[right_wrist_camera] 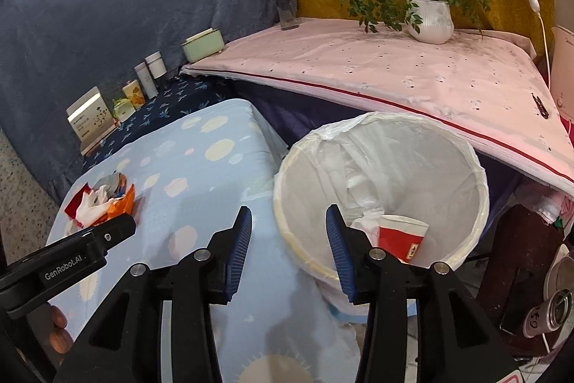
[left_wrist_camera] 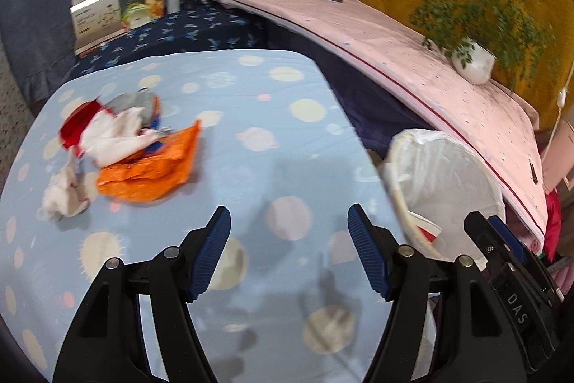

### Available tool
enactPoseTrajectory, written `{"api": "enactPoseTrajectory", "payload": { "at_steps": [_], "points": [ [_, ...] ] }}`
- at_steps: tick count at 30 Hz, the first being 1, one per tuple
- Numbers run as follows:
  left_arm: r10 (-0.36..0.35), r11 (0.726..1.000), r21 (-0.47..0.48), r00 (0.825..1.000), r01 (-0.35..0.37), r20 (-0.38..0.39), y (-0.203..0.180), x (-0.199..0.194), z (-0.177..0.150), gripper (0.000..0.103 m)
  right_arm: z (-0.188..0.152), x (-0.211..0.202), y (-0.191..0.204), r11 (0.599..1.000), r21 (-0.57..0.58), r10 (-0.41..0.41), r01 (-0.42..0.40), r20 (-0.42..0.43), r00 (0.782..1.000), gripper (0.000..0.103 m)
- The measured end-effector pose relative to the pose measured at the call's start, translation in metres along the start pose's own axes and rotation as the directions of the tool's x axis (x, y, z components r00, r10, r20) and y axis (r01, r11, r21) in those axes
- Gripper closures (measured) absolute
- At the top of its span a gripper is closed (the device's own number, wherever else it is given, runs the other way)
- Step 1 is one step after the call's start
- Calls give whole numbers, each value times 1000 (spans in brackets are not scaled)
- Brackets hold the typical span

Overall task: Collect trash
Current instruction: 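Move both tools back over the trash pile on the table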

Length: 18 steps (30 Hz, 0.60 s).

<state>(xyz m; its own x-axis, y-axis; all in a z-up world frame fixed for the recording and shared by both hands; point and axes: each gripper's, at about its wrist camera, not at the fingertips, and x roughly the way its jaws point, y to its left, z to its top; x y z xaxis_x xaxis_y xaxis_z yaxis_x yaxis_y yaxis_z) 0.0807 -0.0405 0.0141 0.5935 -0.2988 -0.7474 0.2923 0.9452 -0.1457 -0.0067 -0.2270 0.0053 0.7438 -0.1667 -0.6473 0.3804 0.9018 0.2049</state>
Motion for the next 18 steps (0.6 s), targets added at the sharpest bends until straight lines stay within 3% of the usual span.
{"api": "enactPoseTrajectory", "payload": {
  "at_steps": [8,18],
  "points": [
    [94,992,-89,995,-93,15,67,-22,-11,39,-20,-1,61,994,-85,59,-62,-41,997,59],
    [178,973,-152,984,-174,15,128,-39,-30,34,-42,2,120,979,-187,64,-80,-87,994,58]
  ]
}}
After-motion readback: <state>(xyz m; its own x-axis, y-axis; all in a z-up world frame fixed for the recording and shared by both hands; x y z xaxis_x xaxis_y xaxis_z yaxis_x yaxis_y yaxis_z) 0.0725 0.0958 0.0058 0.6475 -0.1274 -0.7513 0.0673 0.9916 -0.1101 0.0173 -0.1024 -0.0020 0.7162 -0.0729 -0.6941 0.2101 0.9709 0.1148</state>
